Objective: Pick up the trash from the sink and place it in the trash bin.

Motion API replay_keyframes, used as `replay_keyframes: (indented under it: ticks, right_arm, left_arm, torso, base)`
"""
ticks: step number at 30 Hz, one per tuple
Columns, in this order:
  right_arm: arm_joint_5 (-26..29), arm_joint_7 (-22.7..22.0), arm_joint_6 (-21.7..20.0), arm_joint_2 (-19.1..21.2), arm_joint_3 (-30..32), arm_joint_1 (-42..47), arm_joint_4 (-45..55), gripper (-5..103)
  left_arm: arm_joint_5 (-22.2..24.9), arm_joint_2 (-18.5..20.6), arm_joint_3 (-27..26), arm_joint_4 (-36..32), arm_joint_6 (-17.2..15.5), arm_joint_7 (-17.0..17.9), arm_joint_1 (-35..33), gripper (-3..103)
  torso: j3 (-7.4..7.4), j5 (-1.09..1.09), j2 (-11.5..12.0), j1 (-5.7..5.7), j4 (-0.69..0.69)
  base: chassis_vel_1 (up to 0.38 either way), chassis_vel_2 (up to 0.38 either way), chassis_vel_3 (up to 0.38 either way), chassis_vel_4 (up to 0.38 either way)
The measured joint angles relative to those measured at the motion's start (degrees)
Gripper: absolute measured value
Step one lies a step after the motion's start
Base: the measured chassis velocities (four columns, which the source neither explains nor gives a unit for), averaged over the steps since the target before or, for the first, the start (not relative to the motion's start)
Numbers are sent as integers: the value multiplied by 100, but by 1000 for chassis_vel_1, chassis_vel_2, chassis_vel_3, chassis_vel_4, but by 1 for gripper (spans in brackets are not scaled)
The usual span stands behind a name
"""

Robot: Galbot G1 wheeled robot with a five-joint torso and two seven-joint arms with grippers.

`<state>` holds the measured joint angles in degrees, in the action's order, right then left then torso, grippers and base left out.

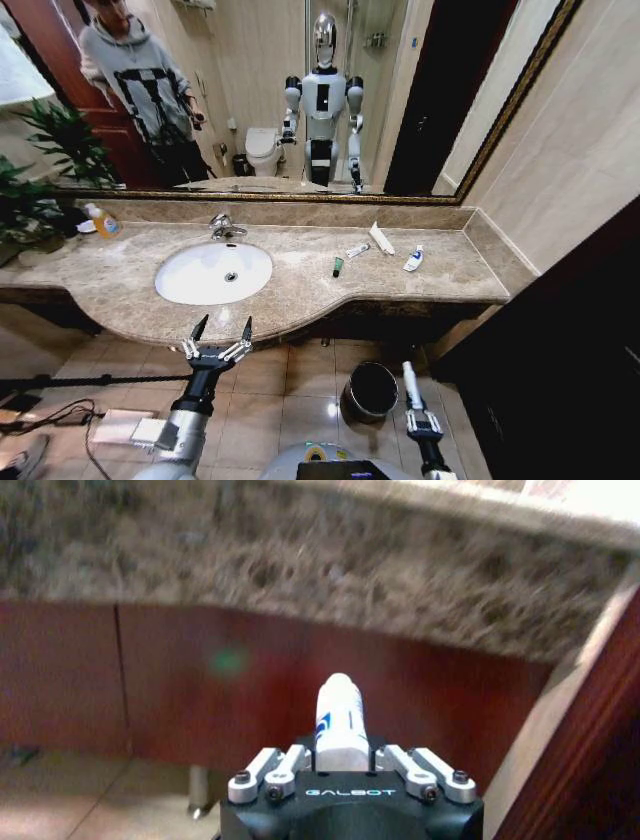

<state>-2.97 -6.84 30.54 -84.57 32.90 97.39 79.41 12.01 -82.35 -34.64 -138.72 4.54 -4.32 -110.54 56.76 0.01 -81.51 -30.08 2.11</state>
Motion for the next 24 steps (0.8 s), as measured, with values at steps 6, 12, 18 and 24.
replay_keyframes:
  ticks: [6,12,18,24]
  right_arm:
    - [13,165,-170,-39,-62,-466,-592,27]
    - [-65,314,-216,-25,-76,-947,-1253,27]
    - [-279,387,-245,-109,-39,-1410,-2119,27]
    - [-505,406,-188,-181,51,-2141,-3469,27]
  left_arm:
    - [0,0,0,0,0,0,0,100]
    - [0,0,0,0,0,0,1,100]
    - [1,1,0,0,0,-1,0,100]
    - [0,0,0,0,0,0,1,100]
  torso:
    - [0,-2,0,-1,0]
    - [0,-1,0,0,1]
    - [0,-1,0,0,0]
    - [0,-1,0,0,0]
  base:
    - [0,0,0,0]
    - [0,0,0,0]
    - [0,0,0,0]
    - [0,0,0,0]
